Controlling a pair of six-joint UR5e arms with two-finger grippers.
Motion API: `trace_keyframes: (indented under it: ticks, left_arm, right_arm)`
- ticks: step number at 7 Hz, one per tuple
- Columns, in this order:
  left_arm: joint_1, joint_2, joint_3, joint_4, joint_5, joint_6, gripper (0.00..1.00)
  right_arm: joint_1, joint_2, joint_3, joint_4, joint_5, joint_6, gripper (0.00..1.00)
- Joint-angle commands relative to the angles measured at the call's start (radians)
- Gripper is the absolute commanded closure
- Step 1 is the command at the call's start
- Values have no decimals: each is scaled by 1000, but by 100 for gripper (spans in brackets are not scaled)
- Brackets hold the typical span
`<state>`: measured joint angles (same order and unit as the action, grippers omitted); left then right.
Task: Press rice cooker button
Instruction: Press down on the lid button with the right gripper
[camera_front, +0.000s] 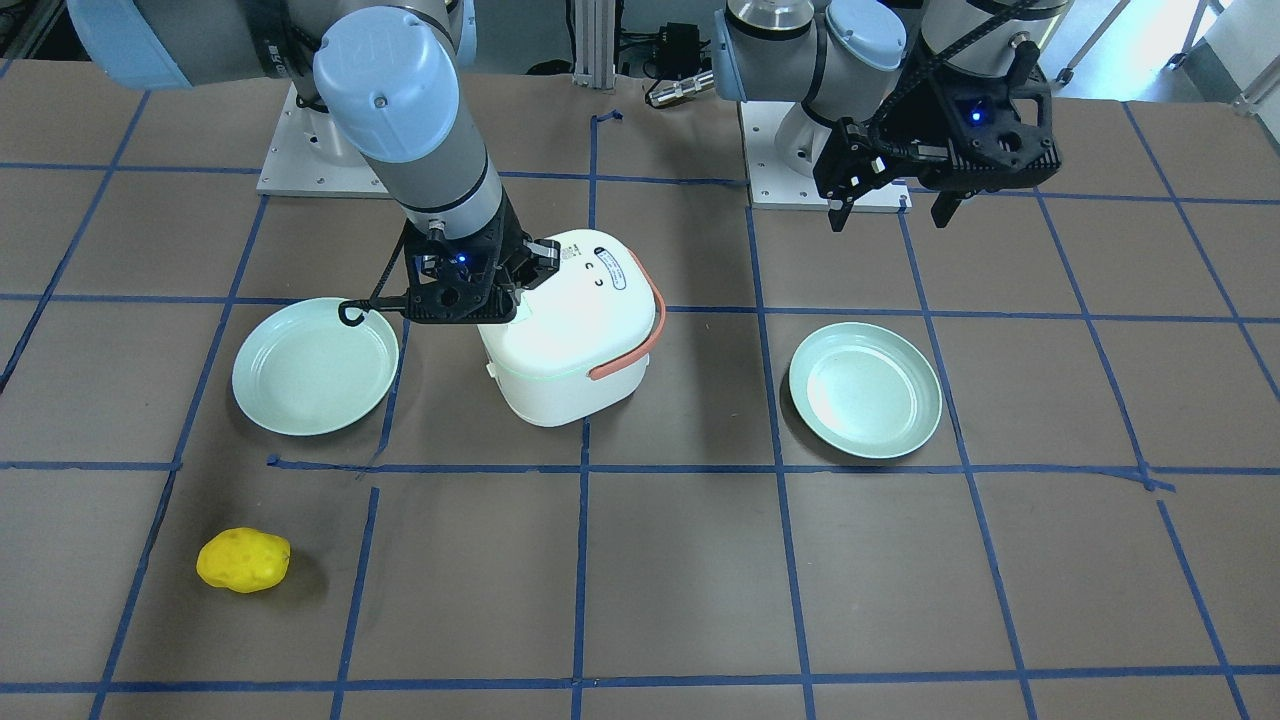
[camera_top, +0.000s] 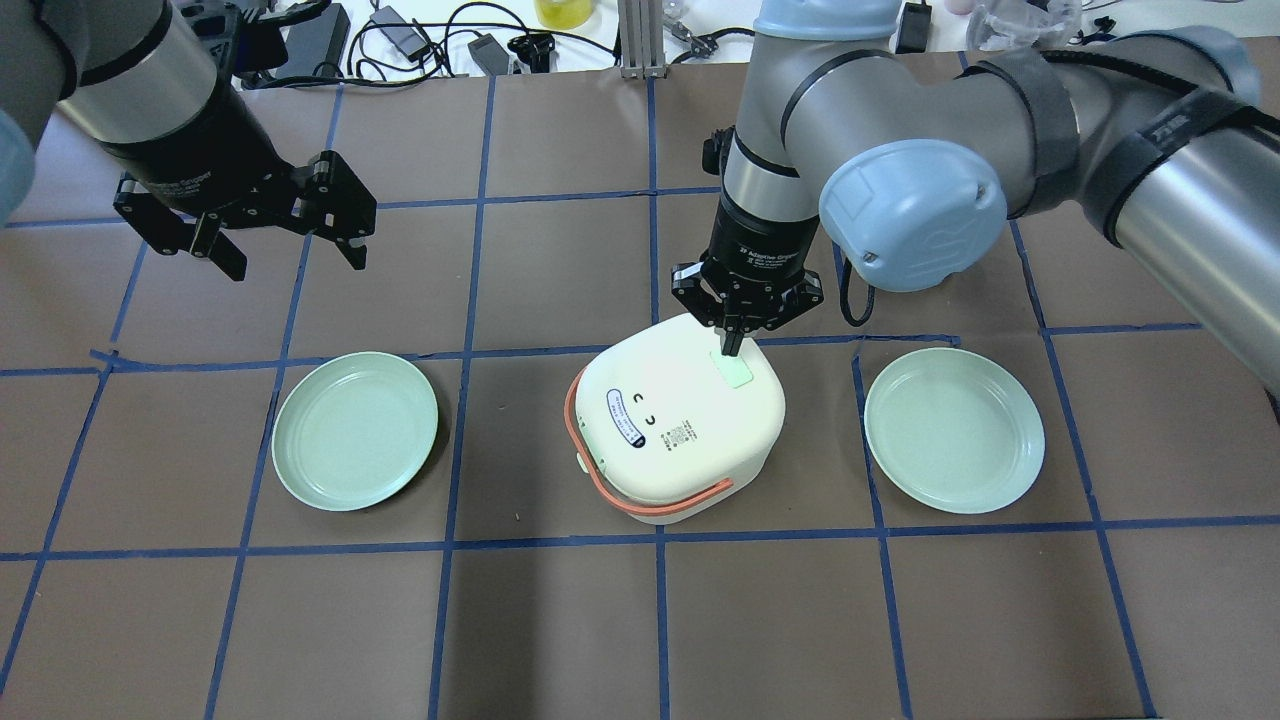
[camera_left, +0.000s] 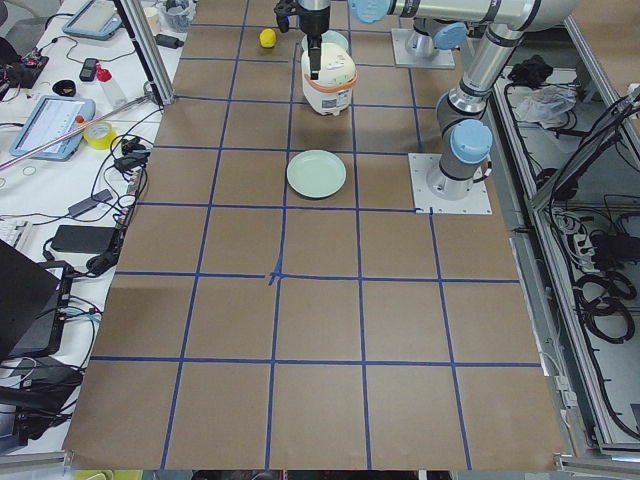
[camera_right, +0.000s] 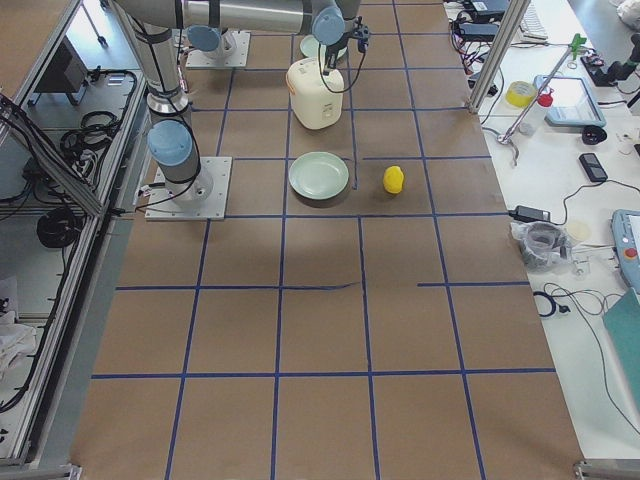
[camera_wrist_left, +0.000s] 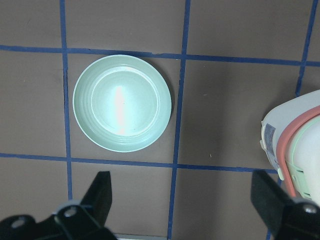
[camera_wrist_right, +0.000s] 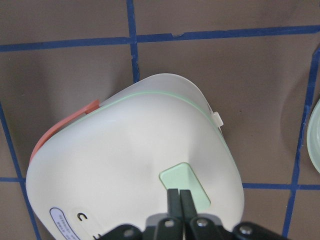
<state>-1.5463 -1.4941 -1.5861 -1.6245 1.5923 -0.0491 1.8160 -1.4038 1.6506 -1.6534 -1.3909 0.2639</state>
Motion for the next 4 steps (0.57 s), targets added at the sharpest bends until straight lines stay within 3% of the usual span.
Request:
trace_keyframes:
  ticks: [1,4]
  left_arm:
    - [0,0,0,0,0,0,0]
    - [0,0,0,0,0,0,0]
  right_arm:
    - [0,2,18,-5,3,0,87]
    - [0,3,28,-5,1,-2,87]
